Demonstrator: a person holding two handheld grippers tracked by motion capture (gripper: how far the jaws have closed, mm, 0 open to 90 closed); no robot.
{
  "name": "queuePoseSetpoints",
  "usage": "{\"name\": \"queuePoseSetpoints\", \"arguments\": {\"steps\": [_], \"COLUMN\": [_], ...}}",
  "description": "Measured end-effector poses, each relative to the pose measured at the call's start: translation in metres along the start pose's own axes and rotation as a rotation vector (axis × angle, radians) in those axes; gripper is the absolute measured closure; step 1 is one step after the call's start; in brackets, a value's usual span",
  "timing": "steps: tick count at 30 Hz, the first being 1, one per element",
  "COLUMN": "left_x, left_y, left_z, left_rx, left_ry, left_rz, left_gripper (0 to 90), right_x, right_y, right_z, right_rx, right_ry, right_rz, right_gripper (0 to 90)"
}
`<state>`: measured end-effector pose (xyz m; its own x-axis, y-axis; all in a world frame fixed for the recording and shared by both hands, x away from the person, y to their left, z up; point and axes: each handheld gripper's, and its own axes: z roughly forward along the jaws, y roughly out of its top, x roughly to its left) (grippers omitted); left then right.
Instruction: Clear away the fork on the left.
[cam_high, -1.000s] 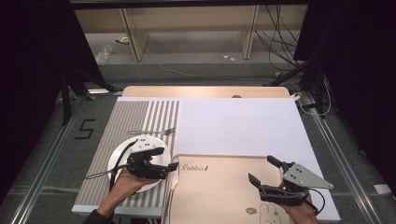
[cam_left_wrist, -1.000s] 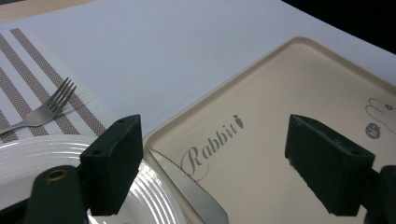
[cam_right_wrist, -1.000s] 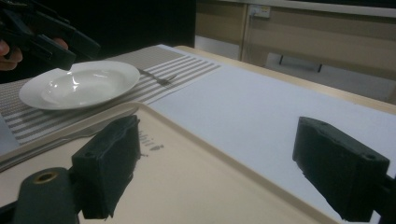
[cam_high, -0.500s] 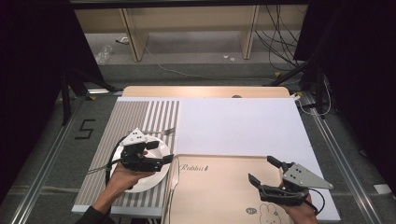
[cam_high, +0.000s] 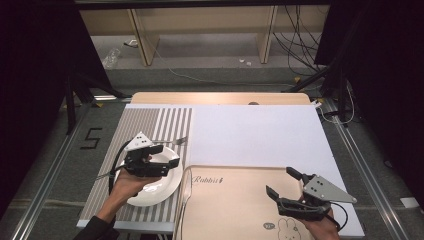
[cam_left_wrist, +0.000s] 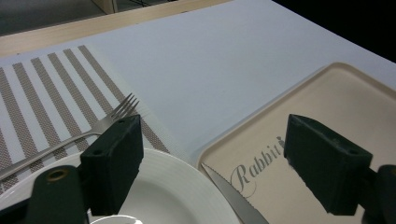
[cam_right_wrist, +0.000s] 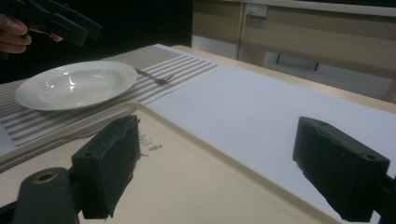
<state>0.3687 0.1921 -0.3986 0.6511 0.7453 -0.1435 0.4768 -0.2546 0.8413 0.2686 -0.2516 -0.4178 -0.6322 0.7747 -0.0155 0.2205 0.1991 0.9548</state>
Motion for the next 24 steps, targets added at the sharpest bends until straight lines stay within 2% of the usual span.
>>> {"name": "queuePoseSetpoints", "arguments": {"steps": [9, 13, 15, 17, 24], "left_x": [0.011, 0.017, 0.019, 0.021, 0.039], "left_y": [0.005, 0.009, 0.012, 0.016, 0.025], "left_z": [-0.003, 0.0, 0.002, 0.004, 0.015], "left_rx": [0.004, 0.026, 0.038, 0.06, 0.118], "left_ry": [0.04, 0.063, 0.062, 0.067, 0.1], "left_rz": [0.009, 0.029, 0.024, 0.04, 0.057], "left_gripper": [19.9, 19.9, 19.9, 19.8, 20.1], "right_x": [0.0, 0.0, 0.0, -0.001, -0.001], "right_y": [0.0, 0.0, 0.0, -0.001, -0.001], "right_z": [-0.001, 0.0, -0.001, -0.001, -0.001], "right_rx": [-0.004, -0.001, -0.002, -0.001, -0.001], "right_ry": [-0.003, -0.004, -0.005, -0.008, -0.008], "right_rz": [0.004, 0.001, 0.002, 0.003, 0.004], "right_gripper": [15.7, 15.8, 15.7, 15.7, 15.8]}}
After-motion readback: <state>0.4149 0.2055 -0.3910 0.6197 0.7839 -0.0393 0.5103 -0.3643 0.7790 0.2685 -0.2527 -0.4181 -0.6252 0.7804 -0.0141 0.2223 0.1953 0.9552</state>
